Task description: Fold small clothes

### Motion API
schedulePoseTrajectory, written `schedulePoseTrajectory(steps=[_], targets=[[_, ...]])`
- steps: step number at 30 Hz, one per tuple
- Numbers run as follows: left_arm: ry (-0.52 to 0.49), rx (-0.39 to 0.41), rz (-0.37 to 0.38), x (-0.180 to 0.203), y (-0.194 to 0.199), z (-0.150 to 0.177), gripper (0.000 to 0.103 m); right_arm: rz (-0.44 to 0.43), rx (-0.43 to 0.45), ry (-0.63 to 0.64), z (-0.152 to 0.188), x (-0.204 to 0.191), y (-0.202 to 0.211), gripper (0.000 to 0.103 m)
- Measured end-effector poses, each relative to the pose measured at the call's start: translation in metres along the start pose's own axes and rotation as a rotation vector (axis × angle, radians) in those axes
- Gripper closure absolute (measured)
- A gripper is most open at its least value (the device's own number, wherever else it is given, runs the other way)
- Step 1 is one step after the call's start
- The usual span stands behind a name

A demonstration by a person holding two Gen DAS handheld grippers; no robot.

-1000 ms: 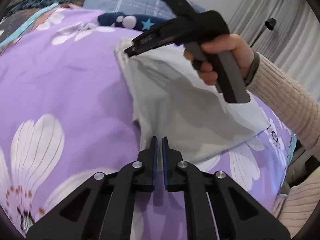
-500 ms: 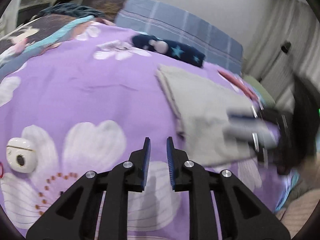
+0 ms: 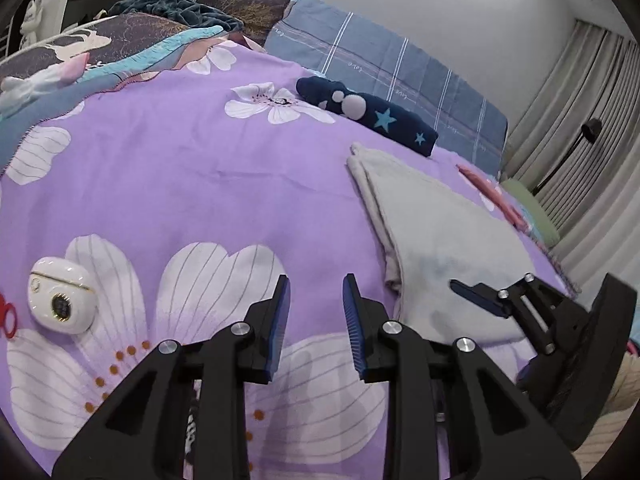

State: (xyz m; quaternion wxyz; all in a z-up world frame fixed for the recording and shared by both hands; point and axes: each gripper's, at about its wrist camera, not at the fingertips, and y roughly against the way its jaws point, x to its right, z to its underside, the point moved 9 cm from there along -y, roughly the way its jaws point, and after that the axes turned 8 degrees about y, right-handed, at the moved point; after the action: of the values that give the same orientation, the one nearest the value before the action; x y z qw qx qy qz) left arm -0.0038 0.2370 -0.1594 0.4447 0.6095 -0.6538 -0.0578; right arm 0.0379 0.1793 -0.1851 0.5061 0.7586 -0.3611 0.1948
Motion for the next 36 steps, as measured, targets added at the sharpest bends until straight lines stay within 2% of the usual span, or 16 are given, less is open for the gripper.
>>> schedulePoseTrajectory(steps=[3, 5, 8, 9, 11, 14, 18, 19, 20, 21, 22, 25, 27, 28, 30, 36], targets=[[0.012, -0.026, 0.056, 0.006, -0.011, -0.010, 0.071, -0.049, -0.017, -0.058, -0.006, 0.006, -0.010, 0.063], [0.014, -0.057, 0.090, 0.012, -0.022, -0.016, 0.062, -0.085, -0.032, -0.078, -0.005, 0.006, -0.013, 0.093], [0.010, -0.127, 0.158, 0.026, -0.048, -0.031, 0.059, -0.089, -0.027, -0.090, -0.004, 0.007, -0.013, 0.097], [0.004, -0.166, 0.188, 0.034, -0.062, -0.036, 0.055, -0.096, -0.024, -0.102, -0.004, 0.009, -0.012, 0.098], [-0.007, -0.231, 0.208, 0.048, -0.090, -0.044, 0.050, -0.104, -0.023, -0.120, -0.005, 0.012, -0.011, 0.099], [-0.022, -0.319, 0.208, 0.066, -0.132, -0.048, 0.050, -0.111, -0.021, -0.135, -0.005, 0.017, -0.011, 0.099], [-0.021, -0.324, 0.200, 0.077, -0.166, -0.063, 0.050, -0.098, -0.016, -0.151, -0.003, 0.021, -0.005, 0.099], [-0.011, -0.321, 0.209, 0.079, -0.171, -0.067, 0.050, -0.090, -0.021, -0.150, -0.002, 0.022, -0.006, 0.093], [0.007, -0.322, 0.225, 0.082, -0.176, -0.071, 0.056, -0.082, -0.029, -0.145, 0.000, 0.022, -0.008, 0.079], [0.012, -0.325, 0.230, 0.083, -0.179, -0.072, 0.068, -0.075, -0.035, -0.138, 0.001, 0.020, -0.009, 0.072], [0.011, -0.333, 0.230, 0.083, -0.183, -0.072, 0.073, -0.071, -0.042, -0.128, 0.001, 0.018, -0.012, 0.067], [0.009, -0.348, 0.221, 0.083, -0.195, -0.074, 0.087, -0.020, -0.041, -0.089, -0.006, 0.015, -0.021, 0.064], [0.011, -0.352, 0.219, 0.085, -0.198, -0.076, 0.093, -0.032, -0.042, -0.103, -0.010, 0.017, -0.028, 0.079], [0.009, -0.352, 0.215, 0.086, -0.198, -0.077, 0.093, -0.043, -0.053, -0.139, -0.009, 0.023, -0.030, 0.100], [-0.022, -0.336, 0.212, 0.092, -0.193, -0.081, 0.095, -0.076, -0.014, -0.232, -0.006, 0.038, -0.020, 0.101], [-0.057, -0.292, 0.238, 0.134, -0.177, -0.102, 0.095, -0.034, 0.104, -0.390, 0.013, 0.092, 0.027, 0.101]])
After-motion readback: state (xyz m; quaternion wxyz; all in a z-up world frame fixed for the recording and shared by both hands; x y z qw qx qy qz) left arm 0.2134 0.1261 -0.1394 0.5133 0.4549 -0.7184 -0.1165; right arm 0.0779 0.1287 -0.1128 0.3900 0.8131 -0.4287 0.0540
